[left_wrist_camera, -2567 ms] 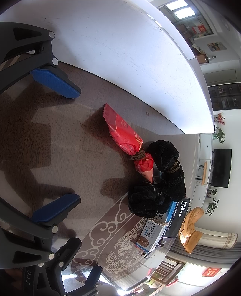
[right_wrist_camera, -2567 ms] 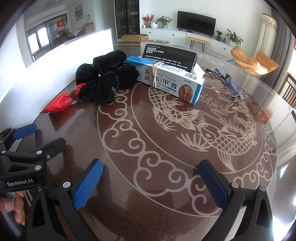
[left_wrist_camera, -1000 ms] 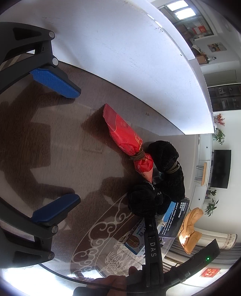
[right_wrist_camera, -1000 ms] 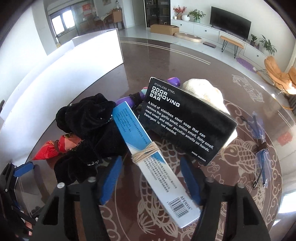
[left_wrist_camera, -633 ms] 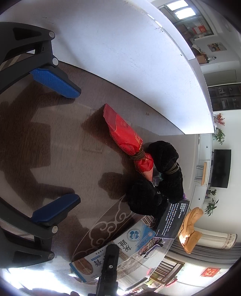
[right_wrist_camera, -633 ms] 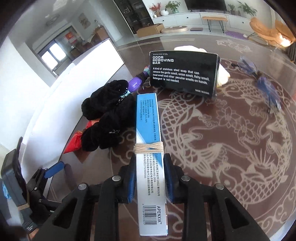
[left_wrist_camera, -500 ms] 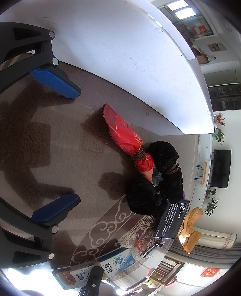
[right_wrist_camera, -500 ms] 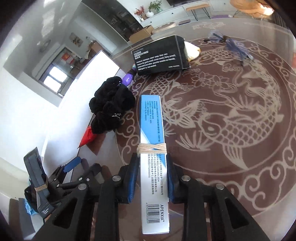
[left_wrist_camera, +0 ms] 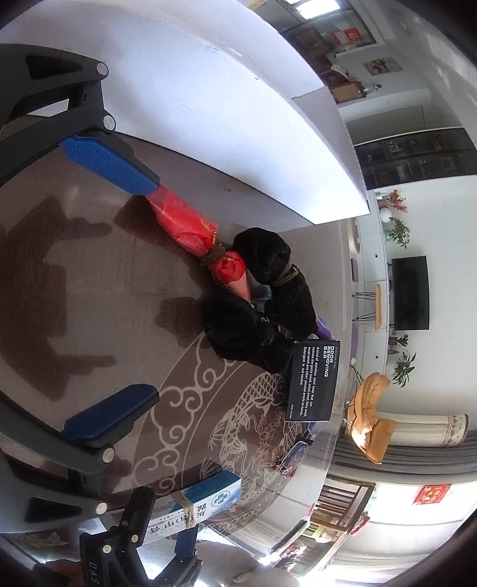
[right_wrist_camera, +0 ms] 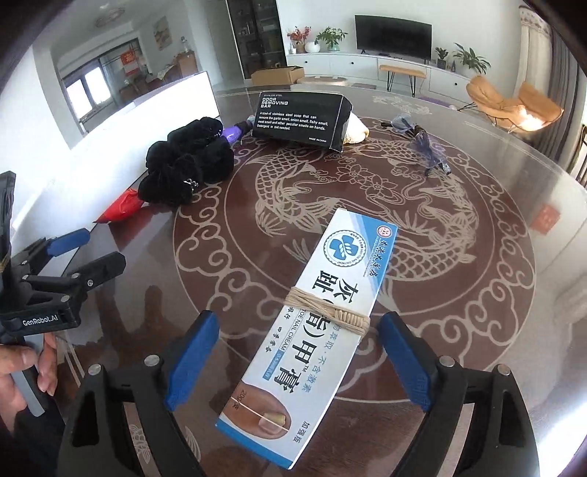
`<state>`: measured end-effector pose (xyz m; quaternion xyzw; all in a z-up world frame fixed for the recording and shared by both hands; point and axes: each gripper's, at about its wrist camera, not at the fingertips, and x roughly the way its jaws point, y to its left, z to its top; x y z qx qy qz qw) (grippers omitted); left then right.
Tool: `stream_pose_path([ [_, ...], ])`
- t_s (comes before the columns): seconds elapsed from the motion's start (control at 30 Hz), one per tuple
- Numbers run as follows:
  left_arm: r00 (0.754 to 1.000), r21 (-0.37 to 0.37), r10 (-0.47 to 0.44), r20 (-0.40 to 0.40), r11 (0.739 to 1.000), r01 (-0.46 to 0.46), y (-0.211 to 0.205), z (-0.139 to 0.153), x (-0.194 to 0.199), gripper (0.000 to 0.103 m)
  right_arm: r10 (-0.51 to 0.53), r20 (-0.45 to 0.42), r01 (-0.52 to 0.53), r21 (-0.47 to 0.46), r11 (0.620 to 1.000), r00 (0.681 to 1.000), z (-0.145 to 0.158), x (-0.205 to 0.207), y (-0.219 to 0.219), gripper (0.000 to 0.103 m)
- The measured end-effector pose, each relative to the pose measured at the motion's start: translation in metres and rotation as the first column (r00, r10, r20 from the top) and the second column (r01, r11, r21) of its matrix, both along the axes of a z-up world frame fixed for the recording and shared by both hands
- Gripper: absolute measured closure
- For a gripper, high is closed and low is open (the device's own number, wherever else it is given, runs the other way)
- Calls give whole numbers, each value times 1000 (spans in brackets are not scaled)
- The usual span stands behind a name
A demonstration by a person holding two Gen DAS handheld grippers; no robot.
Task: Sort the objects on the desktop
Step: 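Lift the ointment box with the right gripper while the left gripper grasps a black velvet pouch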
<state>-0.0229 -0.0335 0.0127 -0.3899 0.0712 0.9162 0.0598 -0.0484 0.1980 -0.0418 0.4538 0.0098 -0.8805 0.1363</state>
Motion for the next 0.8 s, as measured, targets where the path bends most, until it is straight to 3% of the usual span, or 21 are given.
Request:
stream_pose_path([
  [0.13,999,-64,-37,18,997,38,17,3,-42,0,-8,-38,8,-3,1000,999,-4,4,-1,10],
  [0.27,996,-54,-68,54,996,71,27,-3,-70,0,-23,-37,22,-17,1000,999,-3,2,2,10],
  [0.33,992,-52,-101,71,993,105,37,-7,-77,18,-26,-36,25,-30,999,999,-3,0,4,9],
  [0.37,993,-88,-105,60,990,110,45,-8,-79,20,-25,-35,23,-31,999,999,-3,0,4,8],
  [0.4,992,-111,-119,51,986,124,50,-9,-77,38,-22,-34,21,-27,999,999,-4,0,3,7],
  [0.43,990,-117,-128,66,984,135,54,-12,-78,66,-20,-33,19,-20,1000,999,-4,-1,1,7],
  [0.47,988,-112,-124,88,985,133,55,-15,-79,70,-19,-33,19,-10,1000,999,-4,-1,-1,7],
  [0.6,991,24,-102,85,995,100,38,-10,-56,70,-17,-32,17,9,1000,999,-5,-2,-3,7],
  [0.8,989,177,-109,102,980,90,4,-2,8,70,-9,-28,9,8,1000,1000,-6,-2,-5,3],
])
